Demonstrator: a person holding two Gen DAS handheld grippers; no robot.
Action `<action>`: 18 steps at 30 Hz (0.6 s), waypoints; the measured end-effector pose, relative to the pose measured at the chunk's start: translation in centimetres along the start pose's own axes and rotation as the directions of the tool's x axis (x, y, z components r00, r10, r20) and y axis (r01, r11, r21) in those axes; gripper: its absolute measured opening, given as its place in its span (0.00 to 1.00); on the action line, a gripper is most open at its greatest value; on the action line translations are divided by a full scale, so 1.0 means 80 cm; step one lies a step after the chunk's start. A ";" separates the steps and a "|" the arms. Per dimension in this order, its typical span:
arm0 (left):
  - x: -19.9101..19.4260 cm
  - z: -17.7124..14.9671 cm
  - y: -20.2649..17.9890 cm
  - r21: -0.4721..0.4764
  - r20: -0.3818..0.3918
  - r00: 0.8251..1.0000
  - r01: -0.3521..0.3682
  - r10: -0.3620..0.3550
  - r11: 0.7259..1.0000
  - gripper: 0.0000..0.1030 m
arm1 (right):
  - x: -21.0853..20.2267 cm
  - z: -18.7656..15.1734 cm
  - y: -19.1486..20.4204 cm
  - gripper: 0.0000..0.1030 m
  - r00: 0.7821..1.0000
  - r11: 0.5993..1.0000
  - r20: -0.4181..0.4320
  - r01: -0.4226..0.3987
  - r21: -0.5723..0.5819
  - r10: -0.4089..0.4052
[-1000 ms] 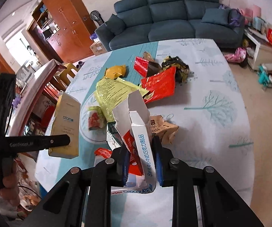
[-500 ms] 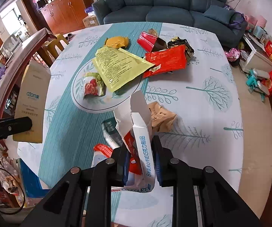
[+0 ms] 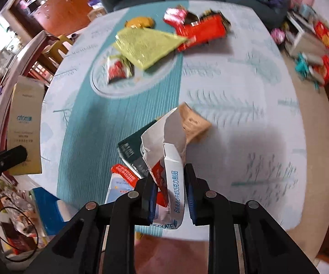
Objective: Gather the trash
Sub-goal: 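Lift the yellow box with the left tool while the right tool lifts the white carton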
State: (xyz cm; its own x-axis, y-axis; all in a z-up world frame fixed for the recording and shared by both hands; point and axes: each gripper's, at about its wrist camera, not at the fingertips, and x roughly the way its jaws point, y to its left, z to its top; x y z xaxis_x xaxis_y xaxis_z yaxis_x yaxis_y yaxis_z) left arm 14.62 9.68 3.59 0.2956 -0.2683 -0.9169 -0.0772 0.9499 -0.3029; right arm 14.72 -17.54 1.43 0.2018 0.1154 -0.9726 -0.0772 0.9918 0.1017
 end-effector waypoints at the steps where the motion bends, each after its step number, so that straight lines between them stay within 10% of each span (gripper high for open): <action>1: 0.001 -0.003 0.001 0.002 -0.002 1.000 0.001 -0.001 1.000 0.38 | 0.003 -0.007 -0.001 0.21 1.000 1.000 -0.017 0.011 0.010 -0.011; 18: 0.017 -0.017 -0.011 0.105 -0.056 0.998 0.009 -0.004 0.994 0.38 | 0.003 -0.055 -0.055 0.22 0.996 0.963 0.010 -0.087 0.257 0.088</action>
State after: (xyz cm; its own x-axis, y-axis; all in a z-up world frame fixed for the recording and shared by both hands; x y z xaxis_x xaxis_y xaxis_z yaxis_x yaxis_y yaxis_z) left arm 13.77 8.24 2.24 0.2425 -0.2802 -0.9288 0.0260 0.9589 -0.2825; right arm 10.78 -22.10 -0.18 0.2036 0.2023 -0.9579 0.1586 0.9587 0.2361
